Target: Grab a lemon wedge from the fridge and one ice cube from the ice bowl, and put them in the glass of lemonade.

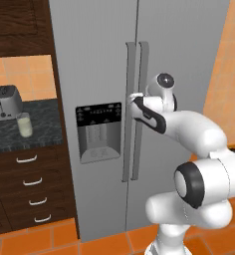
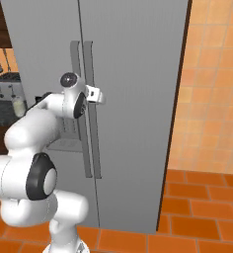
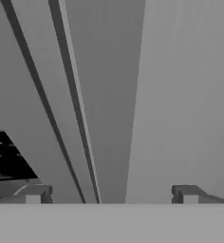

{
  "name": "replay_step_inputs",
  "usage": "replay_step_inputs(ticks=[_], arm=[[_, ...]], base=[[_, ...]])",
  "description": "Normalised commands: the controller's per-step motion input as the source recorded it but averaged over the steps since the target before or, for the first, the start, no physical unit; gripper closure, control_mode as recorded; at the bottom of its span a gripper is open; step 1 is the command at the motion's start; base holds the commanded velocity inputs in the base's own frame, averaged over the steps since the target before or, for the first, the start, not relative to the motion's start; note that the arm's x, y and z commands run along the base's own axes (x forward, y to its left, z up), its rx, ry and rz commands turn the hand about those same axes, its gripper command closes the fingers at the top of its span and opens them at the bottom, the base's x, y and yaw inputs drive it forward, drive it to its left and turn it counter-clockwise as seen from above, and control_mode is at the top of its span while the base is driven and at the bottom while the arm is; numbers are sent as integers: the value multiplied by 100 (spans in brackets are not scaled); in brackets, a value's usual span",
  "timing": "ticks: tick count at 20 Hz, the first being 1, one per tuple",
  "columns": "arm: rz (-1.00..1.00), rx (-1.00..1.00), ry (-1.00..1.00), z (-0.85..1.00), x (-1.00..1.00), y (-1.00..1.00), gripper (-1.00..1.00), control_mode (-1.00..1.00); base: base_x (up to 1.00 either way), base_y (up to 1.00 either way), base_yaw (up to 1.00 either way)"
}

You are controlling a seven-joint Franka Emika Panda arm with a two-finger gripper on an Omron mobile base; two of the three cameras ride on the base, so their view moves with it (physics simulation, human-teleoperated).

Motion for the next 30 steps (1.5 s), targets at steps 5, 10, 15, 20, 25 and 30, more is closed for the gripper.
replay_step_inputs(ticks=[5,10,15,20,25,30], arm=[[0,-1,-2,-3,34,-11,-100,-100],[0,0,0,0,8,-23,-100,-100],[0,0,0,-14,28,0,-100,-100],[1,0,0,-35,62,0,-100,-100],[2,0,0,-37,46,0,-100,-100],[0,0,1,-16,12,-2,-100,-100]], base=[[0,0,0],[0,0,0],[0,0,0],[0,0,0],[0,0,0],[0,0,0]])
